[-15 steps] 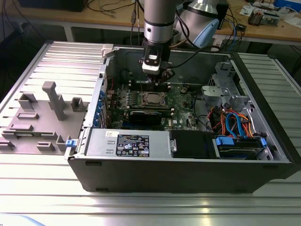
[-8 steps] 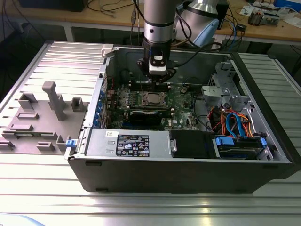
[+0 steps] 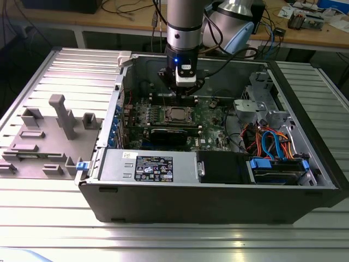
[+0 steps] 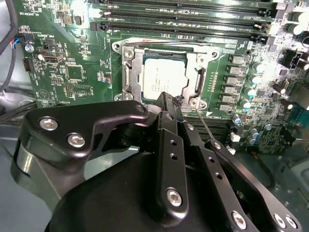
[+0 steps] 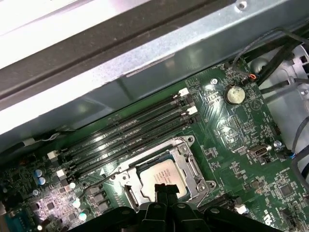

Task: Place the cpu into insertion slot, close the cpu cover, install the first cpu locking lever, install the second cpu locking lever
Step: 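Install the first cpu locking lever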

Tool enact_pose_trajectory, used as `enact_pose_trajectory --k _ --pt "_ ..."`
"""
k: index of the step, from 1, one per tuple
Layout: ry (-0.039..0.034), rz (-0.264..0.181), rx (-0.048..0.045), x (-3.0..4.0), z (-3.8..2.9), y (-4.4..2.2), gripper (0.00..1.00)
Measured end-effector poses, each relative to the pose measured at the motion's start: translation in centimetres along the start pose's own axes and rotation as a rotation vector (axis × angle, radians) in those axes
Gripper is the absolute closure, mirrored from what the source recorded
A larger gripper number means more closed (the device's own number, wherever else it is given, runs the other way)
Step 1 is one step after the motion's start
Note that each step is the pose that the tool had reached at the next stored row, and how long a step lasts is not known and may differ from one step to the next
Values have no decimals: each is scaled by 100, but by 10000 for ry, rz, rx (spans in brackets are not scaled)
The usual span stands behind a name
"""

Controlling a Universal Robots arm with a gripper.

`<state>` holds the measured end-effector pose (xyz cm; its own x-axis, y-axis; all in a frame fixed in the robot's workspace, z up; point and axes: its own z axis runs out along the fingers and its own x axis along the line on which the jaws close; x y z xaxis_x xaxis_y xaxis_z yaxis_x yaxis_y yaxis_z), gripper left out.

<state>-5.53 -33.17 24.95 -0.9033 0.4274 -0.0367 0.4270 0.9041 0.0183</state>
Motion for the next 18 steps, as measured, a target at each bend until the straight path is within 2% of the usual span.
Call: enact_pose_trajectory --k 8,12,16,18 --pt "27 -1512 -55 1 0 -1 89" --pt "33 -1845 -68 44 1 -21 89" --pt "35 -1925 -72 148 -2 -70 89" --pt "41 -2215 -82 158 -2 -74 89"
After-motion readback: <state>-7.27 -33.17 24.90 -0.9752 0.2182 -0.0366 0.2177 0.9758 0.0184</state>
